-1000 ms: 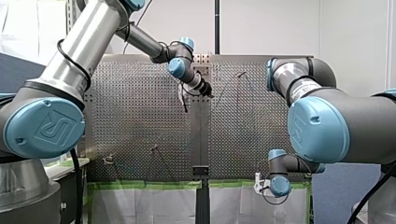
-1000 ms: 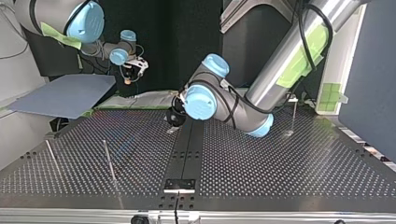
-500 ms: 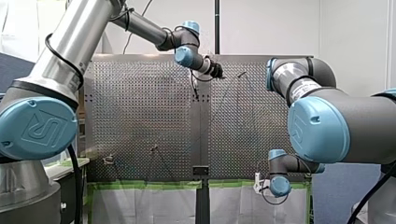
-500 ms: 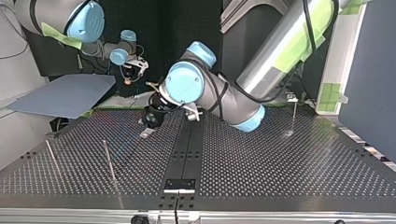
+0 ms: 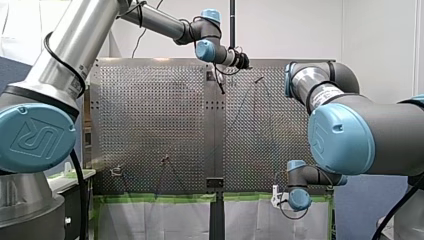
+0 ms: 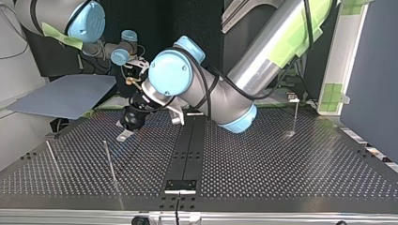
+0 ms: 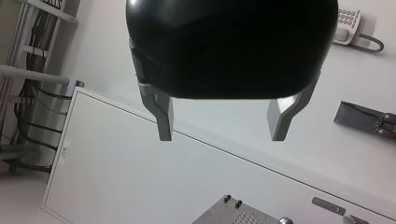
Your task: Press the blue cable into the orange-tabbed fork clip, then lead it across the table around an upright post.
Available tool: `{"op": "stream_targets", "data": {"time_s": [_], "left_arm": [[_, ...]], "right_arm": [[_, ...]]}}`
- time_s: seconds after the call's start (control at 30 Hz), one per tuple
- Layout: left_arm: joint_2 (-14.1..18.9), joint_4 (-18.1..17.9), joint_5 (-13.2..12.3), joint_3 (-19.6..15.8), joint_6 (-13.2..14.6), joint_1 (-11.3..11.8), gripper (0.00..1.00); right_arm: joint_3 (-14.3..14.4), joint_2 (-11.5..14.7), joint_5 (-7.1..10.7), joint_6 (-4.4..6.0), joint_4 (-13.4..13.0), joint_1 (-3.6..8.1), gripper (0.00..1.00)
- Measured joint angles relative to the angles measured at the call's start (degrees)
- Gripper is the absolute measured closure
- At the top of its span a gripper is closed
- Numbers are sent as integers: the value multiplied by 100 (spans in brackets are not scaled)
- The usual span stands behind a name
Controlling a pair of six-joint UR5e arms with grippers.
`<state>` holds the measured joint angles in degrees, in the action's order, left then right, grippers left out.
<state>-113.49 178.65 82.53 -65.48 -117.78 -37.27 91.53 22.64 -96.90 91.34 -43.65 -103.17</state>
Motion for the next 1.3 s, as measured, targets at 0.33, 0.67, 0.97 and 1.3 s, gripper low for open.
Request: {"op": "stream_targets", "data": {"time_s": [0.33,0.67,0.97,1.3], "left_arm": [[-58,53,-49,2,-2,25,0],[-320,19,32,3,138,-97,0],[-414,364,477,4,588,-158,0],[-389,718,963,2,1076,-144,0]], "right_arm": [[-2,0,10,6,-8,0,99],[-7,0,32,17,-29,18,99],[-10,0,47,16,-30,1,99],[-9,0,47,1,-6,-13,99]]}}
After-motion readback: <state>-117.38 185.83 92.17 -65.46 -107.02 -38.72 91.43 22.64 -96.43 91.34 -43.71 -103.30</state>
